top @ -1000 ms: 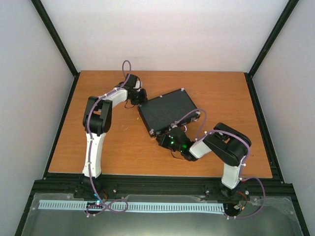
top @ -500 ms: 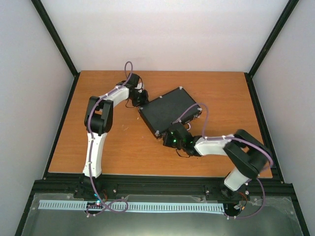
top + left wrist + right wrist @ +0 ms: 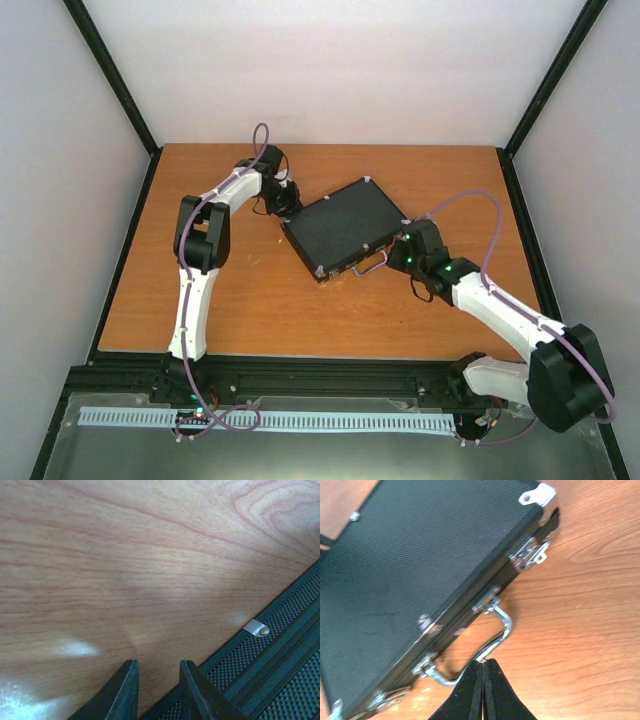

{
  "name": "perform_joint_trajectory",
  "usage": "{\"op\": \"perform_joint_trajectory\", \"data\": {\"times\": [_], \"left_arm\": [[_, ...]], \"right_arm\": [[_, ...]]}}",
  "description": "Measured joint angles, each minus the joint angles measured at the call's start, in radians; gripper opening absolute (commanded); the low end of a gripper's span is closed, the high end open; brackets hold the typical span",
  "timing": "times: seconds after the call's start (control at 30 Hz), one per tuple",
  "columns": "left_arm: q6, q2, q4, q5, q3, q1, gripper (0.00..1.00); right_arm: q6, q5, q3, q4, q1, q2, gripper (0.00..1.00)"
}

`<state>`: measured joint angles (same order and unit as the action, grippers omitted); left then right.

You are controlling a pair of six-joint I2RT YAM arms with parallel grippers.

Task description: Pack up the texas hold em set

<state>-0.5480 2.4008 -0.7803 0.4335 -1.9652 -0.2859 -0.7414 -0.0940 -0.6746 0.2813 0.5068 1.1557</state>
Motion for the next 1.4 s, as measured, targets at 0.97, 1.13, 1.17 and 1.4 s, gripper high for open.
{"op": "perform_joint_trajectory", "data": {"times": [0.97,1.13,1.17,1.4], "left_arm": [[0.066,-0.001,-0.029,0.013,-0.001,0.006,0.3],[0.077,-0.001,-0.03,0.012,0.0,0.006,0.3],[0.078,-0.001,-0.03,0.012,0.001,0.006,0.3],[0.083,-0.006,-0.039,0.011,0.005,0.008,0.3]], "right_arm": [[0.158,0.169,-0.138,-0.184,-0.241,0.415,0.03],[0.146,0.145,-0.086,-0.237,-0.251,0.426,0.03],[0.141,0.138,-0.075,-0.242,-0.253,0.434,0.03],[0.12,0.141,-0.041,-0.301,-0.256,0.506,0.03]]}}
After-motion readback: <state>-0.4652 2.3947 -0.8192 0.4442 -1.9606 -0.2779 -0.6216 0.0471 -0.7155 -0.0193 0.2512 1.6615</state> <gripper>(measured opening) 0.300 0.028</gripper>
